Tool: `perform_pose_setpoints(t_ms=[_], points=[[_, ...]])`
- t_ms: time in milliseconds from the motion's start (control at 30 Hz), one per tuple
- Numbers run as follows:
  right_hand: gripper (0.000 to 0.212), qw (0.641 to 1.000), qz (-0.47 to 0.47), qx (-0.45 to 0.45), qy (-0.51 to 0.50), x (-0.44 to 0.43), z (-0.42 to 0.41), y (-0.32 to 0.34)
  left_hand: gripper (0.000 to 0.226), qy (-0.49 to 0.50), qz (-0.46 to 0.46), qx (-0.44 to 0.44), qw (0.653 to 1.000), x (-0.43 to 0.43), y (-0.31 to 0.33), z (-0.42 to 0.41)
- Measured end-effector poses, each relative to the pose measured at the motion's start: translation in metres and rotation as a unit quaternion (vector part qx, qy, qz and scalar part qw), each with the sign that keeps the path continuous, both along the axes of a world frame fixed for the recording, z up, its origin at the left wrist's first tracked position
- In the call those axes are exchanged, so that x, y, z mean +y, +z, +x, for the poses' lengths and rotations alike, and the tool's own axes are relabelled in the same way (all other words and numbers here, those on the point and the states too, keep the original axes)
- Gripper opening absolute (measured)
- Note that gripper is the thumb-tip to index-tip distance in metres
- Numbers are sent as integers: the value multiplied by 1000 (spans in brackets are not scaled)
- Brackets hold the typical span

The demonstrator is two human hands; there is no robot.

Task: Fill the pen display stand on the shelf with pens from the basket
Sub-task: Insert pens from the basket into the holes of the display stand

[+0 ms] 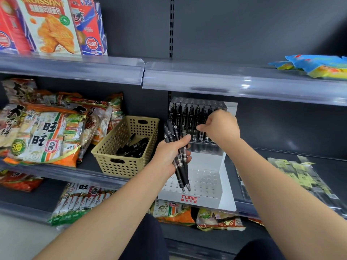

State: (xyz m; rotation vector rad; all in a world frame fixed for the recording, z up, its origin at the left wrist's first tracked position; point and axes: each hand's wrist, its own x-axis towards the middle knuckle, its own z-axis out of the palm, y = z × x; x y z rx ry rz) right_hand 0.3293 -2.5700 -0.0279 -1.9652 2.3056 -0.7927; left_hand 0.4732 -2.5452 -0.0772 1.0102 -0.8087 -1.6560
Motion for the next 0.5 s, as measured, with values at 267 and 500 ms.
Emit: perform_pose_setpoints(t_ms=[267, 500], points=[[33, 999, -16, -15, 23, 6, -3, -10, 28, 9, -2, 17, 1000, 0, -1, -3], [47, 999, -13, -28, 26, 4, -4, -8, 25, 4, -16, 15, 1000, 2, 1, -4]])
